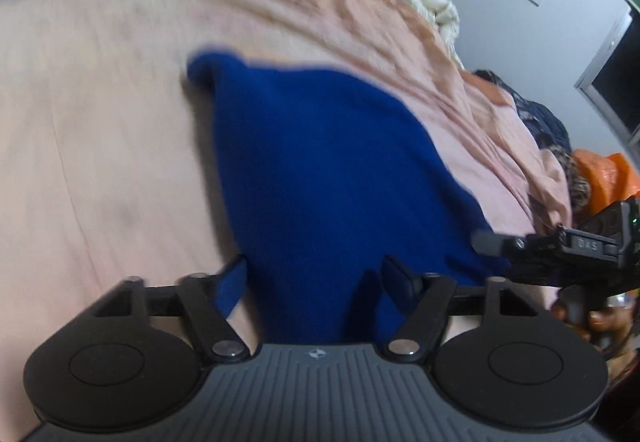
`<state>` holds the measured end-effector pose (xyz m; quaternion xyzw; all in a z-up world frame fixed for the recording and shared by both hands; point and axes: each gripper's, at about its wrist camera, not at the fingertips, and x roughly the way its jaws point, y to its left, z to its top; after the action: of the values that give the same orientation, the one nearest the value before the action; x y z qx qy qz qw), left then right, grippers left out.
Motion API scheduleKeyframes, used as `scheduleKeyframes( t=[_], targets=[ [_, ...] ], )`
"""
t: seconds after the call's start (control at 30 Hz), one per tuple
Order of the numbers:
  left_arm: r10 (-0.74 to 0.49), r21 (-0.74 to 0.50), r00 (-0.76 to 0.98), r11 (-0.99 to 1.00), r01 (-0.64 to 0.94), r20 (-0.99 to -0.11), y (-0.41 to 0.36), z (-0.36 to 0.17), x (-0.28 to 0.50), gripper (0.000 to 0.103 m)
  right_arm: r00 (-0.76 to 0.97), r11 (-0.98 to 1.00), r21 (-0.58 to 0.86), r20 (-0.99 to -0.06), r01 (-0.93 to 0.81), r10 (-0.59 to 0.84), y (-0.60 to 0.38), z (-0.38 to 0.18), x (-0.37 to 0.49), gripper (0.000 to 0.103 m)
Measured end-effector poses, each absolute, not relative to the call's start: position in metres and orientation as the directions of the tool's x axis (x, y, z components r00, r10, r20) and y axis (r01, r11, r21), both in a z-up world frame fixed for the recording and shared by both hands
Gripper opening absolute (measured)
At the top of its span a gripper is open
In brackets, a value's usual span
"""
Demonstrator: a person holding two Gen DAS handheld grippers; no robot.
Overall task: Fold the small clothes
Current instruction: 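Lower the folded sweater onto the bed and open both grippers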
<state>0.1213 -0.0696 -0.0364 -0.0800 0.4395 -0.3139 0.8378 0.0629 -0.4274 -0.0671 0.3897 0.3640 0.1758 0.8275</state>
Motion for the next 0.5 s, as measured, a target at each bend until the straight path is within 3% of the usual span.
scheduleKeyframes(
  t=[0.03, 0.1, 0.13, 0.17, 0.33, 0.4, 0.5],
  targets=[
    [-0.586, -0.404, 0.408, 0.796, 0.451, -0.7, -0.073, -0.042, 0.12, 0.024, 0.676, 0.623, 0.782, -0.454, -0.009, 0.58, -0.426, -0.07, 0.057, 0.06],
    [-0.57, -0.386, 0.432, 0.809, 0.442, -0.699, -0.073, -0.041, 0.118, 0.014, 0.693, 0.604, 0.797, -0.443, 0.014, 0.569, -0.422, -0.075, 0.052, 0.042],
    [-0.573, -0.397, 0.435, 0.81, 0.433, -0.695, -0.071, -0.037, 0.119, 0.012, 0.694, 0.596, 0.802, -0.451, 0.04, 0.561, -0.42, -0.076, 0.052, 0.019],
    [-0.577, -0.407, 0.442, 0.809, 0.425, -0.686, -0.067, -0.033, 0.118, 0.012, 0.691, 0.59, 0.805, -0.462, 0.065, 0.555, -0.418, -0.079, 0.054, 0.015],
    [-0.563, -0.372, 0.497, 0.82, 0.435, -0.661, -0.048, -0.008, 0.09, 0.009, 0.732, 0.578, 0.814, -0.427, 0.055, 0.531, -0.405, -0.071, 0.034, 0.014],
    [-0.537, -0.333, 0.481, 0.83, 0.447, -0.694, -0.051, -0.014, 0.081, 0.01, 0.732, 0.596, 0.803, -0.422, 0.027, 0.536, -0.396, -0.064, 0.02, 0.014],
    [-0.448, -0.24, 0.496, 0.872, 0.428, -0.744, -0.056, -0.024, 0.075, 0.015, 0.701, 0.713, 0.7, -0.526, 0.036, 0.482, -0.378, -0.063, 0.012, 0.02]
  ],
)
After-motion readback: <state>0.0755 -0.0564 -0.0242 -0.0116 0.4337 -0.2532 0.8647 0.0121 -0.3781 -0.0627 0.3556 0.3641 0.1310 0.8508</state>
